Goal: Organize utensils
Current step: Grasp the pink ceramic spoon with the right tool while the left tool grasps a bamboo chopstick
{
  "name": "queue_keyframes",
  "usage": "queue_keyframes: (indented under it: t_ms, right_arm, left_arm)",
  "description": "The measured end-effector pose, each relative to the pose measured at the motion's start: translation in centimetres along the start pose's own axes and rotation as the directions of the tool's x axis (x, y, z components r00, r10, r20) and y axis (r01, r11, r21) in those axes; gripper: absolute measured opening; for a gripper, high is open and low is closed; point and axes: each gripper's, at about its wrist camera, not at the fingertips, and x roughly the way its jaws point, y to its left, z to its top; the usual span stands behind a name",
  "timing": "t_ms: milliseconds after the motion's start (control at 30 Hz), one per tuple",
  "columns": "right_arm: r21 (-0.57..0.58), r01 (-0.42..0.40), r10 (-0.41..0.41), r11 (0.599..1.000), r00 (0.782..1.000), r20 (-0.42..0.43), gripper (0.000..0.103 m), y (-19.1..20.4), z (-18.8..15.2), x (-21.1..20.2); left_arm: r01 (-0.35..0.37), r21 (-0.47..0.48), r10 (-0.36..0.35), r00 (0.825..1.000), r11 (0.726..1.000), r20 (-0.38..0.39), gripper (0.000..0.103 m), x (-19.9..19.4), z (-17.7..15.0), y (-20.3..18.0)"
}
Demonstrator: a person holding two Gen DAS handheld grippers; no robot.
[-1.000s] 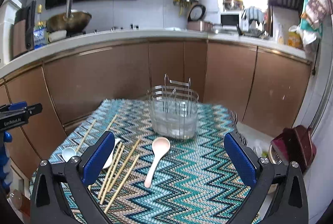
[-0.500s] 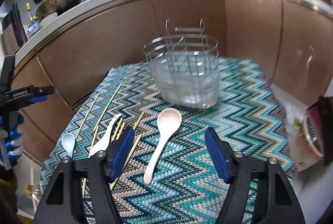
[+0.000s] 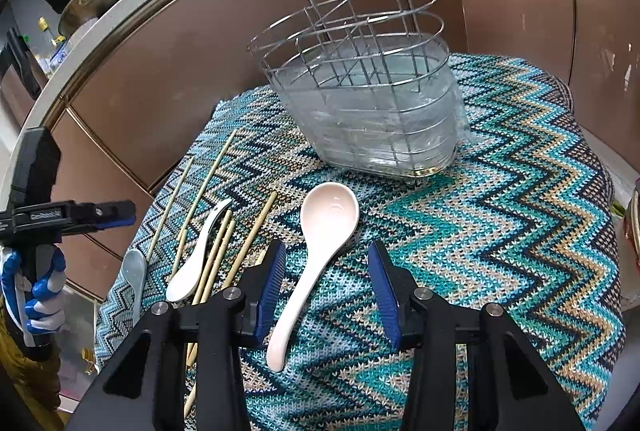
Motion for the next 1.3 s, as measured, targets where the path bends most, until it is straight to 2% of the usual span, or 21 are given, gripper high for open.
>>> queue_keyframes:
  t_ms: [100, 167, 400, 733, 900, 967, 1033, 1100, 1200, 1300]
  right_arm:
    - [-0.001, -0.007, 0.007, 1.0, 1.0, -0.013, 0.042, -0.2, 0.3, 0.6]
    - [0.004, -0.02, 0.021, 1.0, 1.0, -0.021, 0.041, -0.4, 0.6, 0.9]
    - [-0.001, -0.035, 0.035, 0.999, 0.998, -0.051, 0.039, -0.9, 1.3, 2.3]
    - [0.024, -0.044, 0.046, 0.999, 0.994, -0.095, 0.034, -2.5, 2.4, 4.7]
    - [0.014, -0.053, 0.054, 0.998, 0.992, -0.114, 0.029, -3.1, 3.0, 6.0]
    - [0.004, -0.055, 0.055, 0.998, 0.991, -0.122, 0.024, -3.2, 3.2, 6.4]
    - [-0.006, -0.063, 0.062, 0.998, 0.988, -0.138, 0.012, -3.3, 3.4, 6.8]
    - [-0.027, -0.066, 0.061, 0.997, 0.988, -0.143, 0.009, -3.0, 3.4, 7.0]
    - [-0.065, -0.038, 0.029, 0.997, 0.992, -0.124, 0.006, -2.4, 3.3, 6.1]
    - [-0.092, -0.011, 0.003, 0.996, 0.996, -0.086, 0.007, -1.8, 3.0, 4.3]
  left_arm:
    - [0.008, -0.047, -0.01, 0.999, 0.999, -0.049, 0.035, 1.4, -0.3, 0.7]
    - [0.002, -0.062, -0.006, 0.998, 0.998, -0.063, 0.03, 1.9, -0.5, 1.1]
    - [-0.03, -0.111, 0.018, 0.994, 0.993, -0.106, 0.026, 3.6, -0.6, 2.2]
    - [-0.057, -0.129, 0.037, 0.987, 0.99, -0.154, 0.015, 4.8, -0.7, 2.4]
    - [-0.086, -0.122, 0.066, 0.986, 0.989, -0.155, 0.011, 5.0, -0.6, 2.2]
    - [-0.101, -0.113, 0.083, 0.984, 0.988, -0.155, 0.009, 5.0, -0.6, 2.0]
    - [-0.108, -0.109, 0.091, 0.984, 0.988, -0.154, 0.007, 5.0, -0.6, 1.9]
    - [-0.115, -0.102, 0.1, 0.984, 0.988, -0.148, 0.006, 5.1, -0.5, 1.6]
    - [-0.143, -0.081, 0.134, 0.985, 0.986, -0.108, 0.005, 4.6, -0.7, 1.3]
    - [-0.127, -0.076, 0.124, 0.991, 0.989, -0.054, 0.005, 3.3, -1.2, 1.1]
